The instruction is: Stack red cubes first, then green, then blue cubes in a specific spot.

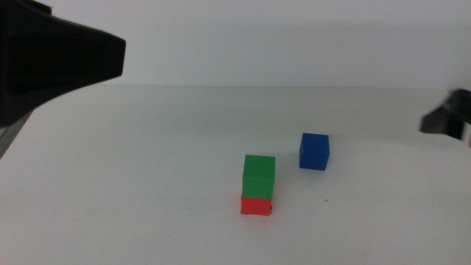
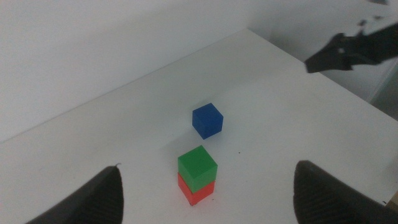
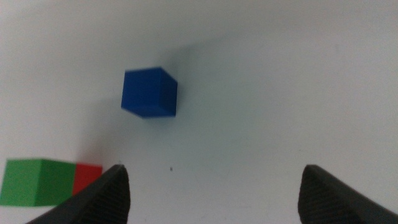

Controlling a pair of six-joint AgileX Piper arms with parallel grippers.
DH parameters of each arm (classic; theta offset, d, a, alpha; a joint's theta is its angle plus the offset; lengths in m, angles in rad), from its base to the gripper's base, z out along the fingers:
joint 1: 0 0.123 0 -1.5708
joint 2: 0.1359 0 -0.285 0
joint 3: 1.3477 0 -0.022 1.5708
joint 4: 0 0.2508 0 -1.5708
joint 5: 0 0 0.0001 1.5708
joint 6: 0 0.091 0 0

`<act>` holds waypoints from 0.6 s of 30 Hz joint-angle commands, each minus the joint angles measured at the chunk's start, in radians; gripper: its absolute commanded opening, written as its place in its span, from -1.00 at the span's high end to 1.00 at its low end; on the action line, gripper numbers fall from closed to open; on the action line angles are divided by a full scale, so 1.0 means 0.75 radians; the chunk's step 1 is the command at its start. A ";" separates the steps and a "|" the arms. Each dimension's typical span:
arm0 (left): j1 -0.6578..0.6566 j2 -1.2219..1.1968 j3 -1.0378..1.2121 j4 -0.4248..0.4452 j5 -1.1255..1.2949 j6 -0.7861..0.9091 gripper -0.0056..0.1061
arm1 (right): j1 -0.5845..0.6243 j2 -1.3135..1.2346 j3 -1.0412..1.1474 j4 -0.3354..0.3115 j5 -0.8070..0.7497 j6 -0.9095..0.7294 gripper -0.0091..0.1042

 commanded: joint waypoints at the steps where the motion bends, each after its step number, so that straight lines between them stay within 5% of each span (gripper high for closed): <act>1: 0.001 -0.007 0.006 0.001 -0.021 -0.008 -0.78 | 0.066 0.129 -0.136 -0.082 0.105 0.025 -0.80; 5: 0.001 -0.007 0.006 0.001 -0.021 -0.008 -0.78 | 0.244 0.333 -0.348 -0.288 0.171 0.274 -0.80; 18: 0.001 -0.007 0.006 0.001 -0.021 -0.008 -0.78 | 0.569 0.966 -0.776 -0.566 0.180 0.725 -0.80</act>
